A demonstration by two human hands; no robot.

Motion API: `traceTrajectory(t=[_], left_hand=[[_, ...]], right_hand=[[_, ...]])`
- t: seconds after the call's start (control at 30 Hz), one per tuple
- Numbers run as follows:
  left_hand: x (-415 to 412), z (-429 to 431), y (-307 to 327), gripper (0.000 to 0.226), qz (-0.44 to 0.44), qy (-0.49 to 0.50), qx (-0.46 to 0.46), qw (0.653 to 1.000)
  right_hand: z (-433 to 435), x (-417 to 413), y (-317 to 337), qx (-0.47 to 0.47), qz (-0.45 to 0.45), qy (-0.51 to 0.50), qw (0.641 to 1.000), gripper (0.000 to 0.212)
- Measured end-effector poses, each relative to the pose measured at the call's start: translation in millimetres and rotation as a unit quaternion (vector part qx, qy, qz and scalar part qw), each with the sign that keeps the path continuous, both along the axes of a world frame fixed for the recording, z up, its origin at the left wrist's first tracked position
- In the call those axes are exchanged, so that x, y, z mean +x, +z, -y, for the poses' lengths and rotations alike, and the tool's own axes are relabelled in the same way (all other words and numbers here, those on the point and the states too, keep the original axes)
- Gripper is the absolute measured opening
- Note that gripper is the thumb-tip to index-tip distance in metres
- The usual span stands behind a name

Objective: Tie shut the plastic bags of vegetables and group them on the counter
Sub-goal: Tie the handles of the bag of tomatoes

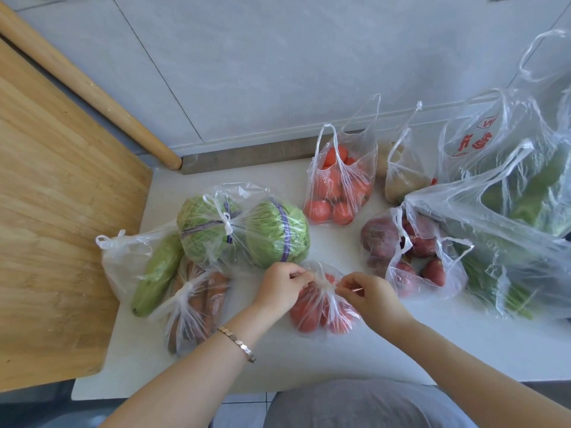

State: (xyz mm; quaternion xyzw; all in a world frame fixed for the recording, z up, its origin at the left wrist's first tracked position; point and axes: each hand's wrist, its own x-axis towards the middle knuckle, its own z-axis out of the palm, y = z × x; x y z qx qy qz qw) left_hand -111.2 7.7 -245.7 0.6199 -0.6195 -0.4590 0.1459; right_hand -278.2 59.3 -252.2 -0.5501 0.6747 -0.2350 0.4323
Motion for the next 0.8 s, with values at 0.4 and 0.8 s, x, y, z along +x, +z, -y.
traceTrajectory(t=[0.4,0.8], left_hand=[[2.3,-1.7,13.7,0.018,0.02,-0.032,-0.006,0.999],[9.0,0.5,13.2,0.016,0.114,-0.035,-0.036,0.992]], right_hand=[[14.8,7.3,15.0,0.146,0.136,-0.127,0.972,0.024],[3.7,12.3,0.5,0.012,-0.022,0.039,0.999,0.041]])
